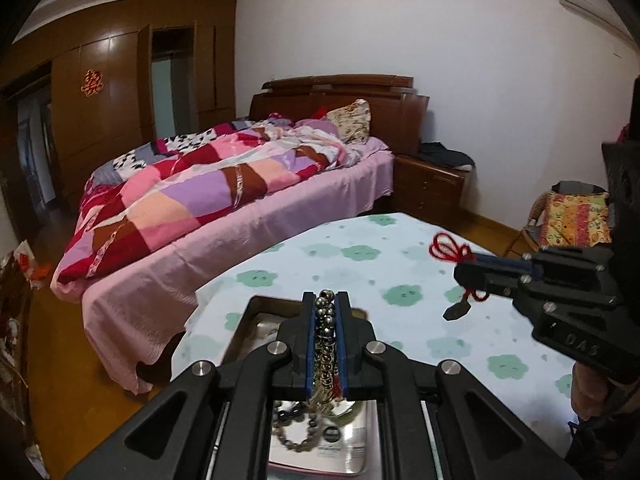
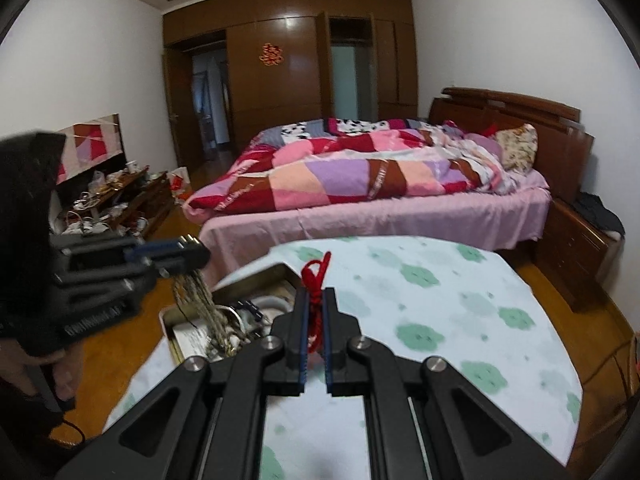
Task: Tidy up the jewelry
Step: 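Carry and release the pendant with the right while the left drops the gold chain into the tin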
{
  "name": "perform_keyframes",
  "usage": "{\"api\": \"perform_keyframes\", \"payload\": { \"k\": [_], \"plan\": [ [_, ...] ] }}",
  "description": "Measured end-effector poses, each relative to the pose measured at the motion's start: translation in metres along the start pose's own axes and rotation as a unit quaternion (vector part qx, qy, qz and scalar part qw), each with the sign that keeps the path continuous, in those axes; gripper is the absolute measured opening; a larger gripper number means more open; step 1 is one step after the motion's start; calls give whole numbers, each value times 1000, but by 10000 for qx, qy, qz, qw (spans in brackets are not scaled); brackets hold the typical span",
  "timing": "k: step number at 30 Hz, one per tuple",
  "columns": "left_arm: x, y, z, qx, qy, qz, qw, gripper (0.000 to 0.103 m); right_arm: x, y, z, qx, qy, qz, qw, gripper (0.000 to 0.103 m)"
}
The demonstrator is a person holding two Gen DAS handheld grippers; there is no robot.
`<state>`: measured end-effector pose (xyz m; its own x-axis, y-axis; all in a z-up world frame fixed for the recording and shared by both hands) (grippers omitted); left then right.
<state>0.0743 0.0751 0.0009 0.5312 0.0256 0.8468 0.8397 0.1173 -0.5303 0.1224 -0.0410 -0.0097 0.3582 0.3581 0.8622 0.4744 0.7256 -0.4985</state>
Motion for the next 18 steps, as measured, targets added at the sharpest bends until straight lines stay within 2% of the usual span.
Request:
{"api": "perform_keyframes", "payload": {
  "k": [7, 18],
  "plan": [
    [-16, 19, 20, 130, -166, 229, 9995, 8, 11, 29, 27, 366, -207, 22, 9991, 7],
    [-38, 39, 36, 198, -391, 536, 9976, 8, -8, 67, 43, 593, -243, 389, 9972, 7]
  ]
}}
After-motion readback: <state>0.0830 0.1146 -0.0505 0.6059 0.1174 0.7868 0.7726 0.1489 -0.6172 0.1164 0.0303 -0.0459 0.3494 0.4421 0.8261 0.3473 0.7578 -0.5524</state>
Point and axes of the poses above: each gripper's, at about its wrist camera, not at the fingertips, and y roughly the way its jaws point, z to its left, x to its top, the point moved 3 cm from there along y, roughly the way its jaws point, and after that the axes turned 6 degrees about x, right-handed, at the moved point
